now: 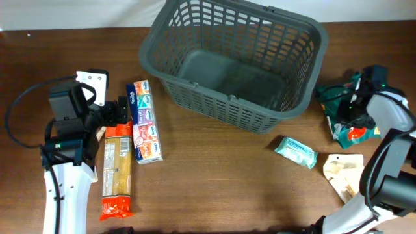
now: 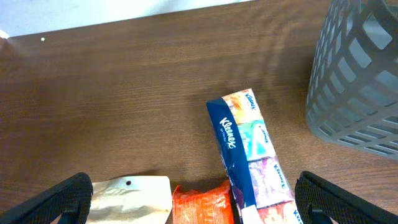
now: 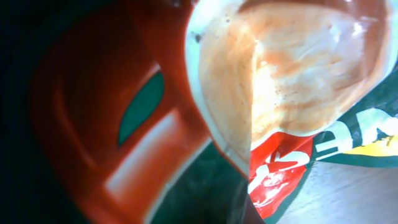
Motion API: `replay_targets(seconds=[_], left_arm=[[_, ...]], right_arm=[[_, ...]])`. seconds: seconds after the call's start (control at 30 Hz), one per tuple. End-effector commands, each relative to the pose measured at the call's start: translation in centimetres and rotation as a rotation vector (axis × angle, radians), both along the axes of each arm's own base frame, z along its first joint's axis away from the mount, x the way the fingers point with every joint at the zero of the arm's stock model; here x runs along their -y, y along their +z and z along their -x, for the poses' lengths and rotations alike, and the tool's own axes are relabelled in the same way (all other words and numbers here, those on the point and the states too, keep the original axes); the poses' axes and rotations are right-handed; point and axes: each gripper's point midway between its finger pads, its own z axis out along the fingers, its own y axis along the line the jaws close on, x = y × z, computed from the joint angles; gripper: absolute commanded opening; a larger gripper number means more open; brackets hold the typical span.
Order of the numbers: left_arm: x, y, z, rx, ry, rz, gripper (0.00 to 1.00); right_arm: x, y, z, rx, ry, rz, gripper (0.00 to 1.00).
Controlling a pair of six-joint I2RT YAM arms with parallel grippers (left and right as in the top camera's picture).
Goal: Pack container
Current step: 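Lift the Nescafé bag with the right gripper and carry it over the basket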
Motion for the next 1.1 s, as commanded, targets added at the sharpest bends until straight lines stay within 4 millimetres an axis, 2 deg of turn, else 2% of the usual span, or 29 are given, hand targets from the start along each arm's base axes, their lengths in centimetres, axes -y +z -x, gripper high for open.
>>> replay_targets(seconds=[0.0, 0.07, 0.2, 0.27, 0.4, 0.47, 0.6, 0.63, 0.73, 0.87, 0.93, 1.07], left_arm=[[-0.2, 0.8, -0.3, 0.017, -0.006, -0.016, 0.99], [-0.2, 0.8, -0.3, 0.017, -0.006, -0.015, 0.99], [-0.2, 0.8, -0.3, 0.017, -0.006, -0.015, 0.99], [-0.2, 0.8, -0.3, 0.017, -0.006, -0.015, 0.99], [-0.2, 0.8, -0.3, 0.017, -0.006, -0.015, 0.99], [-0.2, 0.8, -0.3, 0.017, -0.006, -0.015, 0.99], [-0.2, 0.8, -0.3, 0.017, -0.006, -0.015, 0.99], [-0.2, 0.8, -0.3, 0.017, -0.006, -0.015, 0.99], [-0.2, 0.8, -0.3, 0.017, -0.006, -0.015, 0.99], [-0.2, 0.8, -0.3, 0.017, -0.006, -0.015, 0.99], [-0.2, 0.8, -0.3, 0.017, -0.006, -0.016, 0.99], [-0.2, 0.8, -0.3, 0.017, -0.006, -0.015, 0.99]], right_arm=[[-3.1, -1.4, 0.1, 0.037, -0.088, -0.256, 0.04], [-2.8, 0.7, -0.9, 0.091, -0.081, -0.244, 0.04], [-2.1, 6.3, -2.7, 0.212, -0.061, -0.197, 0.04], [-1.9, 10.3, -3.5, 0.296, -0.048, -0.167, 0.04], [-1.6, 16.7, -4.0, 0.418, -0.03, -0.118, 0.04], [-1.7, 22.5, -3.8, 0.526, -0.014, -0.073, 0.04], [-2.1, 27.1, -3.1, 0.597, 0.0, -0.051, 0.04], [-2.9, 29.2, -2.6, 0.627, 0.017, -0.064, 0.04], [-4.7, 32.8, -2.0, 0.695, 0.069, -0.08, 0.04], [-9.2, 38.5, -1.4, 0.829, 0.244, -0.096, 0.03], [-11.7, 40.7, -1.0, 0.881, 0.328, -0.097, 0.04], [-16.4, 43.0, -0.3, 0.937, 0.471, -0.12, 0.04]])
